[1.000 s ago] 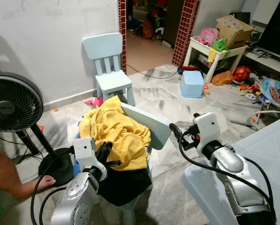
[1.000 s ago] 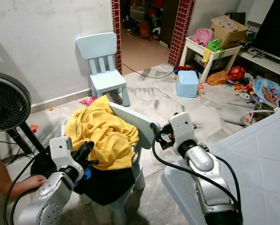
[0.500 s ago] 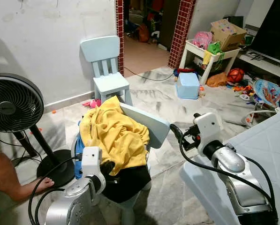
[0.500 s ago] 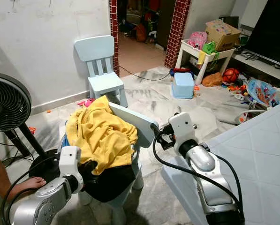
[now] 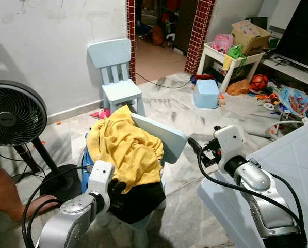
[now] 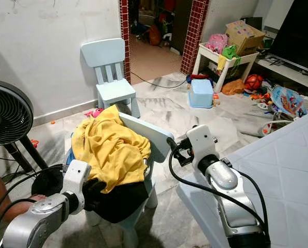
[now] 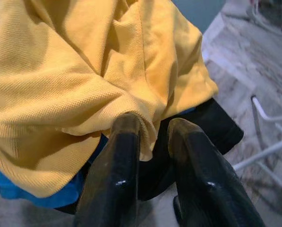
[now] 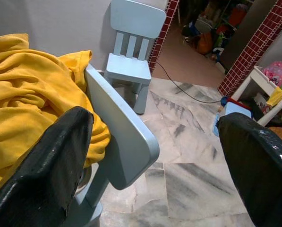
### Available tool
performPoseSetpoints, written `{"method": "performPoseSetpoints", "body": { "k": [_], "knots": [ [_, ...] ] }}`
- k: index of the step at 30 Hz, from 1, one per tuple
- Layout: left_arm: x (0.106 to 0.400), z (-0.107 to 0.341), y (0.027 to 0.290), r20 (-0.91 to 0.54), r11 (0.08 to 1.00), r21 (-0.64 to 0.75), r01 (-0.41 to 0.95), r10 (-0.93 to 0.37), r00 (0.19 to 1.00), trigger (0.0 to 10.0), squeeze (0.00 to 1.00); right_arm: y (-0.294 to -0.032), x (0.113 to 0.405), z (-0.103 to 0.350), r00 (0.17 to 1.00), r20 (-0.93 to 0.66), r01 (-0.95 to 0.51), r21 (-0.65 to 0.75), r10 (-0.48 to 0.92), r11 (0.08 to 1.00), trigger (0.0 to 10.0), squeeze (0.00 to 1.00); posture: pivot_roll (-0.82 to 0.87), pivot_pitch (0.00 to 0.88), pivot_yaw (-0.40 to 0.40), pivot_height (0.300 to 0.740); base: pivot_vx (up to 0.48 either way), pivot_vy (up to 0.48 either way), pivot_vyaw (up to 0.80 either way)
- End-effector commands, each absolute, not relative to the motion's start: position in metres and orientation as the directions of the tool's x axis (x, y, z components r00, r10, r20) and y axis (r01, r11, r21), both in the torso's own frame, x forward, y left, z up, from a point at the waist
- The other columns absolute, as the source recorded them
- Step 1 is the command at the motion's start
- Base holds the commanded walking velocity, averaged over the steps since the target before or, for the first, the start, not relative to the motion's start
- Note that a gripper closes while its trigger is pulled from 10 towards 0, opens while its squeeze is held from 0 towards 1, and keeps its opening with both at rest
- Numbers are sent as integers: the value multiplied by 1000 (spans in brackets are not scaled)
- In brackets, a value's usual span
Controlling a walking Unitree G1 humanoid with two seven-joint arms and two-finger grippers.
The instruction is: Hang hanger
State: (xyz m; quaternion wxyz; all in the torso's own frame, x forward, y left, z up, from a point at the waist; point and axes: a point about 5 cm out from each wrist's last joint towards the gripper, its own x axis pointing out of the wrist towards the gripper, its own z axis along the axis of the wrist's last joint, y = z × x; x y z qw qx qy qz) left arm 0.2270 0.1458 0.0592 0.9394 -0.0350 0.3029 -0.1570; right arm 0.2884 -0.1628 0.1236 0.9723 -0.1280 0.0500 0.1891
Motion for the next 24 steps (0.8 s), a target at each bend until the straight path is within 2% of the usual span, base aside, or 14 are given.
{"method": "performPoseSetpoints", "body": {
  "k": [1,3,5,8,11,16,18,24],
  "knots": [
    [223,65,144,-533,957,-232,177,-277,800,10000,1000,-160,291,125,920,-147,-388,-238,362,890,10000,0,-82,0,-44,740,0,0,0],
    [222,65,143,-528,954,-263,144,-267,806,10000,1000,-160,291,125,920,-147,-388,-238,362,890,10000,0,-82,0,-44,740,0,0,0],
    [217,65,135,-529,914,-401,60,-285,799,10000,1000,-159,292,124,920,-146,-390,-237,364,890,10000,0,-78,0,-45,740,0,0,0],
    [213,66,129,-537,889,-457,24,-297,790,10000,1000,-160,293,125,920,-144,-390,-238,365,889,10000,0,-74,0,-47,740,0,0,0],
    [211,68,131,-540,898,-440,16,-279,794,10000,1000,-160,294,125,920,-143,-390,-239,365,889,10000,0,-70,0,-47,740,0,0,0],
    [199,65,151,-567,932,-362,-33,-193,801,10000,1000,-160,295,125,920,-142,-390,-239,366,889,10000,0,-61,0,-49,740,0,0,0],
    [192,64,162,-573,941,-327,-91,-121,810,10000,1000,-159,295,125,919,-140,-392,-239,368,888,10000,0,-55,0,-50,740,0,0,0],
    [186,65,175,-526,875,-420,-241,-19,850,10000,1000,-158,296,124,917,-140,-397,-237,374,887,10000,0,-45,0,-55,740,0,0,0]
  ]
}}
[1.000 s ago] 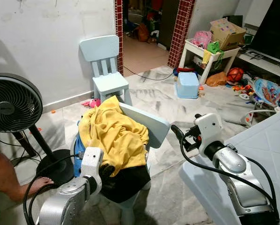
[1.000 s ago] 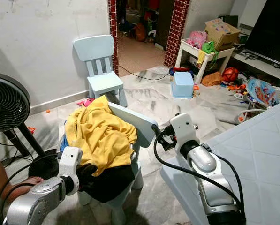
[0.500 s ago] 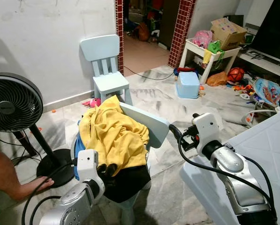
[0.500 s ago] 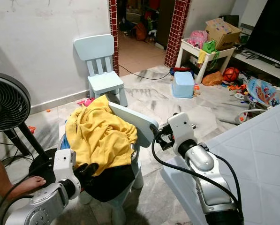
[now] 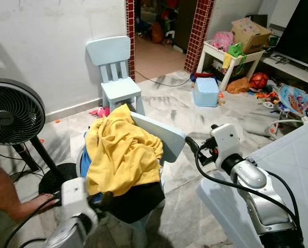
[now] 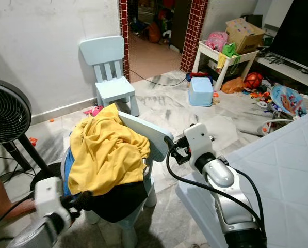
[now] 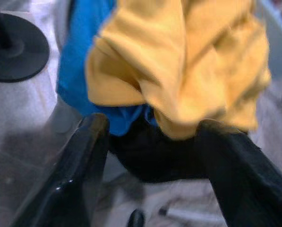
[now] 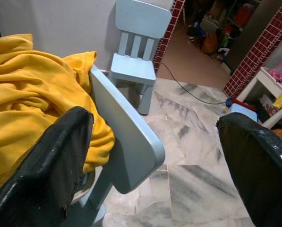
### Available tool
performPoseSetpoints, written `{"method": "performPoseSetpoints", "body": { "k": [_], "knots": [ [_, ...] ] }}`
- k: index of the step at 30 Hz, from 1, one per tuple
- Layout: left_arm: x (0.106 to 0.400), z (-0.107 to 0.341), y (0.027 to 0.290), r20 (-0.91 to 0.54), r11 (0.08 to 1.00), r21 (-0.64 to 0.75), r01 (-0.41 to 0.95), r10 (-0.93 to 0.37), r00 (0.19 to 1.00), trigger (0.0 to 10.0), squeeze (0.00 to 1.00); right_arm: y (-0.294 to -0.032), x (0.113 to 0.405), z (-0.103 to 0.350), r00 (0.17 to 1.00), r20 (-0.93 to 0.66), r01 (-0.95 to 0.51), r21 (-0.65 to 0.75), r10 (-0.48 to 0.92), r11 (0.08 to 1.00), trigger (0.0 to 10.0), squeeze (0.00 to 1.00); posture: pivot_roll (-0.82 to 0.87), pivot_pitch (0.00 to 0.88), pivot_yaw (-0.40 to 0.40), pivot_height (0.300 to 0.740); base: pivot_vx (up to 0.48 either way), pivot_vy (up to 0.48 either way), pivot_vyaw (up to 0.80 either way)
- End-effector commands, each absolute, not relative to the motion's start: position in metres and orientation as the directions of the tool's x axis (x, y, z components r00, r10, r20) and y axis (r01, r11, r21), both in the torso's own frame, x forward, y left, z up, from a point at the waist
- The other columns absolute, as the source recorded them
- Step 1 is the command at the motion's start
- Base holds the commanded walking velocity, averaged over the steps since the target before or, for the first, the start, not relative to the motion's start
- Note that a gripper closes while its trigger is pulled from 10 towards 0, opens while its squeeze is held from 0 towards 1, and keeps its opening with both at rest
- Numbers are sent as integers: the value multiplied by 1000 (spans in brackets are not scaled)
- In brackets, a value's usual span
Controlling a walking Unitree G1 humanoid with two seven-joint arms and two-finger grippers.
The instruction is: Hang hanger
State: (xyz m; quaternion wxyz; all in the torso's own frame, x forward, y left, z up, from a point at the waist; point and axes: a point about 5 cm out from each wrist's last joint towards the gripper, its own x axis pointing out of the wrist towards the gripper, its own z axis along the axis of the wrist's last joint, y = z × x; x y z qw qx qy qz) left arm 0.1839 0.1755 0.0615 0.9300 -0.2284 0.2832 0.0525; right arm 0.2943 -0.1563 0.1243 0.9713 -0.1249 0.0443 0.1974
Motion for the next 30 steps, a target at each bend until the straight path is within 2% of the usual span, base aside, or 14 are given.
{"method": "performPoseSetpoints", "body": {
  "k": [1,8,11,13,16,19,23,30],
  "knots": [
    [188,65,179,-514,853,-439,-282,19,857,10000,1000,-157,297,124,916,-140,-399,-237,376,886,10000,0,-45,0,-56,740,0,0,0],
    [188,61,198,-477,818,-443,-366,131,869,10000,1000,-159,298,125,918,-137,-396,-244,373,885,10000,0,-45,0,-59,740,0,0,0],
    [191,58,201,-472,773,-491,-403,152,868,10000,1000,-157,299,126,917,-134,-399,-246,376,883,10000,0,-47,0,-64,740,0,0,0],
    [195,55,203,-468,694,-571,-438,163,868,10000,1000,-156,299,127,916,-131,-401,-249,380,881,10000,0,-53,0,-69,740,0,0,0],
    [203,53,209,-469,668,-587,-458,181,864,10000,1000,-158,300,127,915,-132,-403,-257,382,878,10000,0,-61,0,-74,740,0,0,0],
    [210,54,209,-454,670,-594,-446,179,873,10000,1000,-159,301,128,915,-130,-402,-260,381,878,10000,0,-65,0,-75,740,0,0,0],
    [227,52,202,-454,702,-595,-391,107,884,10000,1000,-160,302,130,917,-126,-400,-267,380,877,10000,0,-65,0,-75,740,0,0,0],
    [252,52,191,-454,698,-620,-359,54,889,10000,1000,-163,298,132,919,-124,-395,-277,375,876,10000,0,-101,0,-72,740,0,0,0]
  ]
}}
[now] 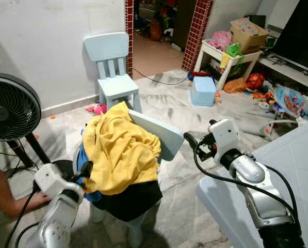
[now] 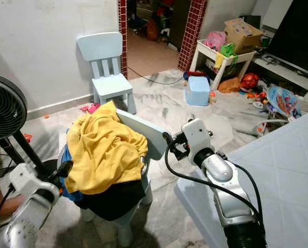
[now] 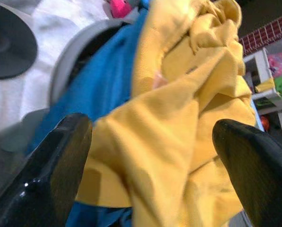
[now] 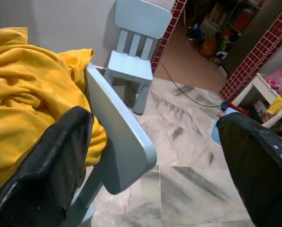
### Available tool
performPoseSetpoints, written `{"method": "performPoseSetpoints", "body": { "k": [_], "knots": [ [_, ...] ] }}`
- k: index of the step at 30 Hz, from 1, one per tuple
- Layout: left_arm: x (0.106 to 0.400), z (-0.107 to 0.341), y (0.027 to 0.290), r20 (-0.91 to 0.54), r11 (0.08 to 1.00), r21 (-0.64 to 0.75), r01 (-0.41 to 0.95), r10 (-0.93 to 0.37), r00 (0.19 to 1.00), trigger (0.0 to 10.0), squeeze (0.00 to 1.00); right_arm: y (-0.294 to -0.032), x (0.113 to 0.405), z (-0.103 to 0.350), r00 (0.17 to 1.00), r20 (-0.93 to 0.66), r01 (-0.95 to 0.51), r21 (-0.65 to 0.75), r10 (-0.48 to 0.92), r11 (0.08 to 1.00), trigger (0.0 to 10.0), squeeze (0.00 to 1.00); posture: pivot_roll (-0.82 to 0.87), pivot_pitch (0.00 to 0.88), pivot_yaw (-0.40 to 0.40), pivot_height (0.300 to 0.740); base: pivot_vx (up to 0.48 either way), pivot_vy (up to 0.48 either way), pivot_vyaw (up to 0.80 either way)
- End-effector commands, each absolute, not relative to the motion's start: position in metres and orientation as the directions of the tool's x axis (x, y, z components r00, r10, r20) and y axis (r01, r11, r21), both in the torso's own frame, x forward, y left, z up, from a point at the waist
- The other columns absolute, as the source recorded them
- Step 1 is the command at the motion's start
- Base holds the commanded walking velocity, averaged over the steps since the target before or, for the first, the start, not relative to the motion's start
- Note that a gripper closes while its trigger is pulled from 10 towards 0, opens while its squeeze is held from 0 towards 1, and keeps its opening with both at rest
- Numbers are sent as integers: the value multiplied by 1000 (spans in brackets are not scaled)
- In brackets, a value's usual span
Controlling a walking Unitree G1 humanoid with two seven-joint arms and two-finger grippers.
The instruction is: Hang hanger
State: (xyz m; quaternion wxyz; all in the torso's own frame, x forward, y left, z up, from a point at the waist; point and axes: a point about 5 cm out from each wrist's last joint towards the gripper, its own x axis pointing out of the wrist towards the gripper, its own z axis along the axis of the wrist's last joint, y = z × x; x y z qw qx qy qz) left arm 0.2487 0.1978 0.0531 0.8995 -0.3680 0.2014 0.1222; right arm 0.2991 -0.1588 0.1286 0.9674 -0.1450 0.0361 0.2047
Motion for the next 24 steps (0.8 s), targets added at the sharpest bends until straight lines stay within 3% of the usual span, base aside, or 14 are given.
{"method": "performPoseSetpoints", "body": {
  "k": [1,10,11,12,13,21,22,23,24],
  "knots": [
    [253,51,190,-458,695,-623,-359,49,888,10000,1000,-164,297,132,919,-126,-395,-278,374,876,10000,0,-107,0,-73,740,0,0,0],
    [259,38,172,-556,675,-615,-407,-6,831,10000,1000,-169,296,135,920,-131,-391,-294,368,872,10000,0,-133,0,-78,740,0,0,0],
    [258,37,169,-570,665,-619,-418,-14,822,10000,863,-170,296,135,920,-131,-391,-296,368,872,10000,0,-133,0,-79,740,0,0,0],
    [258,37,169,-570,665,-619,-418,-14,822,10000,863,-170,296,135,920,-131,-391,-296,368,872,10000,0,-133,0,-79,740,0,0,0],
    [255,34,162,-596,638,-629,-445,-29,802,10000,0,-170,296,136,920,-131,-391,-298,368,871,10000,0,-134,0,-81,740,0,0,0],
    [253,27,162,-637,605,-615,-505,-4,771,10000,0,-169,296,137,919,-132,-395,-303,372,867,10000,0,-135,0,-83,740,0,0,0],
    [253,25,163,-640,598,-617,-511,-4,768,8157,0,-169,296,137,919,-132,-395,-303,372,867,10000,0,-139,0,-82,740,0,0,0],
    [254,23,164,-640,581,-630,-515,-13,768,1882,0,-169,296,138,919,-131,-395,-305,372,867,10000,0,-141,0,-81,740,0,0,0],
    [254,23,164,-640,581,-630,-515,-13,768,1882,0,-169,296,138,919,-131,-395,-305,372,867,10000,0,-141,0,-81,740,0,0,0]
  ]
}}
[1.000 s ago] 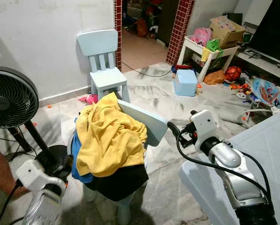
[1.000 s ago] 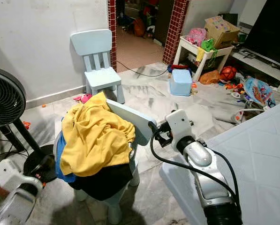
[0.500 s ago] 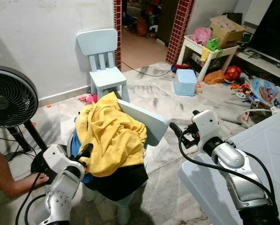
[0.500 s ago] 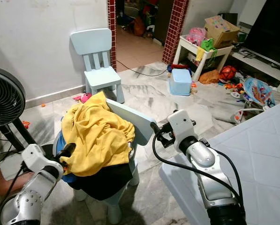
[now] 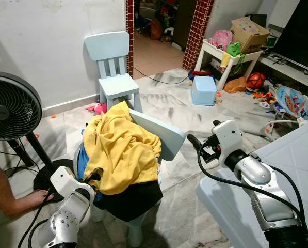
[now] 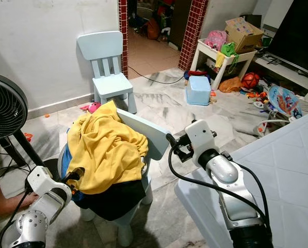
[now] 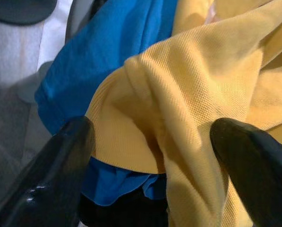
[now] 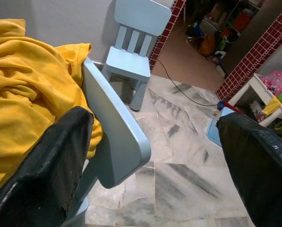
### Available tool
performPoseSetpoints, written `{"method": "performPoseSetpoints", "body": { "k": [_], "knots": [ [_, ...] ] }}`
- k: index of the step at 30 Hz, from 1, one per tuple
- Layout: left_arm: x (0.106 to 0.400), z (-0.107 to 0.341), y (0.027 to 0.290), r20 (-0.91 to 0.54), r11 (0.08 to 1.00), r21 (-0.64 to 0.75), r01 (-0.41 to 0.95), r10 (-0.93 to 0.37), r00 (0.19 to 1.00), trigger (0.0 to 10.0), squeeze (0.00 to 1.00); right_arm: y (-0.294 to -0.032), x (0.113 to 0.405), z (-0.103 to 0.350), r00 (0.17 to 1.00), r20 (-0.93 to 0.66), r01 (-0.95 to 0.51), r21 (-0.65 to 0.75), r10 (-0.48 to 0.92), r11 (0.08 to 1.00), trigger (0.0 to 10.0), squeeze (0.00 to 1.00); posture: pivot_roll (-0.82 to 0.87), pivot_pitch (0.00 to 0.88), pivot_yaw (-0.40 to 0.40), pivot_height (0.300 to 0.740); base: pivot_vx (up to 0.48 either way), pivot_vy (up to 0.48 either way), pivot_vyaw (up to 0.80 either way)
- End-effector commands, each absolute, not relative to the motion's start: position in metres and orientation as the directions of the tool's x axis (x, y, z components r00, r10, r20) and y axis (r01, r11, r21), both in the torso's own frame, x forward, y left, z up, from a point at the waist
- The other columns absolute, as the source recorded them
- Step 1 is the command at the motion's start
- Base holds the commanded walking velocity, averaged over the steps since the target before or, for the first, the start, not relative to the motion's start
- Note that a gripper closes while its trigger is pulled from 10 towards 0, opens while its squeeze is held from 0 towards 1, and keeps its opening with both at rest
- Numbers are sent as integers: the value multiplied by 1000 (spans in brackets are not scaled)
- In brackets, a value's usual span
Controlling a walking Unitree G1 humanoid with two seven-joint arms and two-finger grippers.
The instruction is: Hang hanger
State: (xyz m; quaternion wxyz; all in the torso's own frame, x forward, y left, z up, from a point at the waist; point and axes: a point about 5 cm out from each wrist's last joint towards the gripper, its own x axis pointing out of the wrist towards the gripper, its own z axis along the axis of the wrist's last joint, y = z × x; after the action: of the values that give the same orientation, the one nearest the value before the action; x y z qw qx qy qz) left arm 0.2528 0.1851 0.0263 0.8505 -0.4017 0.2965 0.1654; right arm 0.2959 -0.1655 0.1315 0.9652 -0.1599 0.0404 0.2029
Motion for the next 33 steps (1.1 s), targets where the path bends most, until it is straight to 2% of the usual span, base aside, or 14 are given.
{"method": "performPoseSetpoints", "body": {
  "k": [1,8,18,19,20,21,22,28,33],
  "knots": [
    [255,22,164,-641,579,-631,-515,-15,768,0,0,-170,296,138,919,-130,-394,-306,372,867,10000,0,-145,0,-81,740,0,0,0],
    [266,23,162,-621,584,-667,-462,-93,778,0,0,-171,295,139,921,-128,-389,-313,367,867,10000,0,-148,0,-84,740,0,0,0],
    [272,23,159,-616,600,-665,-445,-104,781,0,0,-171,295,142,923,-121,-385,-324,366,864,10000,0,-161,0,-82,740,0,0,0],
    [272,24,160,-617,606,-656,-451,-85,783,2039,0,-172,295,142,923,-121,-384,-325,365,864,10000,0,-161,0,-82,740,0,0,0],
    [271,24,161,-617,609,-649,-456,-71,784,6667,0,-172,295,142,923,-121,-384,-326,364,864,10000,0,-161,0,-82,740,0,0,0],
    [270,27,163,-610,615,-639,-462,-39,791,6667,0,-172,295,142,924,-121,-382,-327,362,864,10000,0,-165,0,-78,740,0,0,0],
    [266,33,165,-589,599,-642,-479,14,808,9765,0,-174,295,142,925,-122,-379,-329,359,865,10000,0,-165,0,-78,740,0,0,0],
    [259,43,166,-573,547,-656,-521,89,815,10000,0,-172,295,141,924,-124,-382,-327,361,864,10000,0,-155,0,-80,740,0,0,0],
    [259,49,171,-543,542,-658,-522,137,828,10000,0,-171,296,141,923,-123,-384,-326,364,864,10000,0,-148,0,-82,740,0,0,0]
  ]
}}
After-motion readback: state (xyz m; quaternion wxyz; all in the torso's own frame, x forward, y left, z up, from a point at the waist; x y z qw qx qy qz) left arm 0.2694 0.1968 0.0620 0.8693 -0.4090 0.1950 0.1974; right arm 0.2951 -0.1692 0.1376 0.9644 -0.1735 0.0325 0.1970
